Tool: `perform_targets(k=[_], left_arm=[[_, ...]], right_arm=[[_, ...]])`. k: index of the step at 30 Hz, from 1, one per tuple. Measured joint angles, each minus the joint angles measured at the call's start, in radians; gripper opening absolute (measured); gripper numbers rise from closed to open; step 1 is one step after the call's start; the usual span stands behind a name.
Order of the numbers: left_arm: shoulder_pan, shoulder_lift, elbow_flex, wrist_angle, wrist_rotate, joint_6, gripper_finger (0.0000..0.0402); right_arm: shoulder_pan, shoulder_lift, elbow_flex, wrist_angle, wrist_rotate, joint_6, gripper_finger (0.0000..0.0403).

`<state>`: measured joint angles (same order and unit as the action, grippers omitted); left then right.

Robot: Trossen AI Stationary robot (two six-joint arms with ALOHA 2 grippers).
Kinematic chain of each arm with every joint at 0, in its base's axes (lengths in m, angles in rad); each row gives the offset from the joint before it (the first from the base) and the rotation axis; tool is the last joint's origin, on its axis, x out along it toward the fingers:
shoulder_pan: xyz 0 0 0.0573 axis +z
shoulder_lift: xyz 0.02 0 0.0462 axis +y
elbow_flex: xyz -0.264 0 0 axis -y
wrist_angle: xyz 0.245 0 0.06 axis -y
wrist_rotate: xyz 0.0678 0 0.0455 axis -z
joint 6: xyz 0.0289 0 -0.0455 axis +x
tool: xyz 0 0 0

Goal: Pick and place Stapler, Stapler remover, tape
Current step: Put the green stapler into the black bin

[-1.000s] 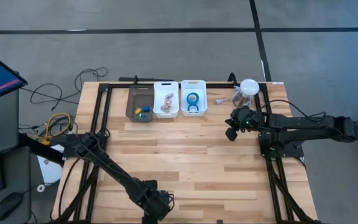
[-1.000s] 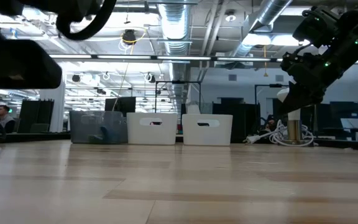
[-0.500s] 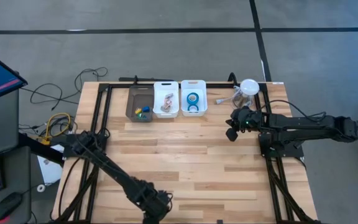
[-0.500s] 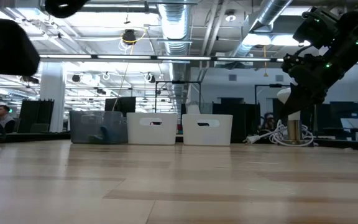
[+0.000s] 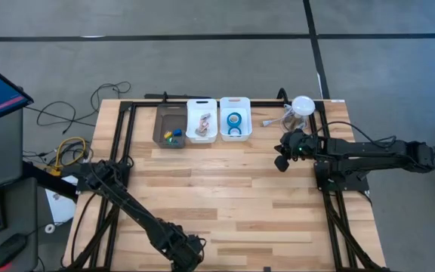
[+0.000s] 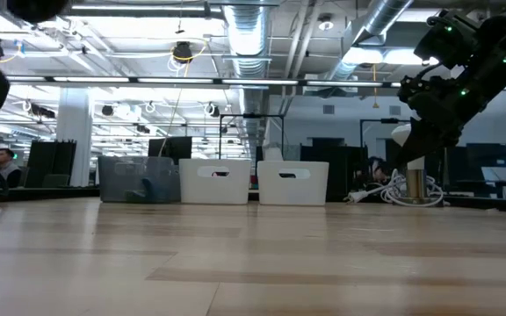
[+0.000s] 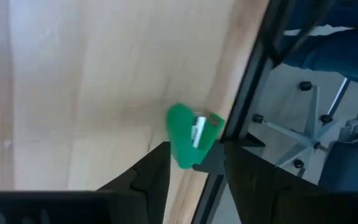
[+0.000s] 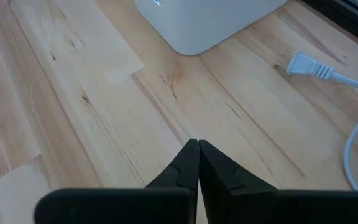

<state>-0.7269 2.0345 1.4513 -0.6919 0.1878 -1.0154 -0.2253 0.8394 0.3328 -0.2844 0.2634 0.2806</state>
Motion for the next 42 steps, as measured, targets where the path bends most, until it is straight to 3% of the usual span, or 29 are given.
perform_targets(k=[22,33,42], left_arm=[[-0.001,0.000,-0.025,0.042,-0.056,-0.041,0.0140],[-0.001,0.000,-0.098,0.083,0.003,-0.063,0.0140],[0.005,-0.001,-0.105,0.111,-0.016,-0.064,0.0129]], right_arm=[[0.000,0.000,0.000,0.000,0.000,0.000,0.0001],[0.000,0.000,0.000,0.001,0.001,-0.003,0.0001],[0.000,0.000,0.000,0.001,0.051,-0.003,0.0001]])
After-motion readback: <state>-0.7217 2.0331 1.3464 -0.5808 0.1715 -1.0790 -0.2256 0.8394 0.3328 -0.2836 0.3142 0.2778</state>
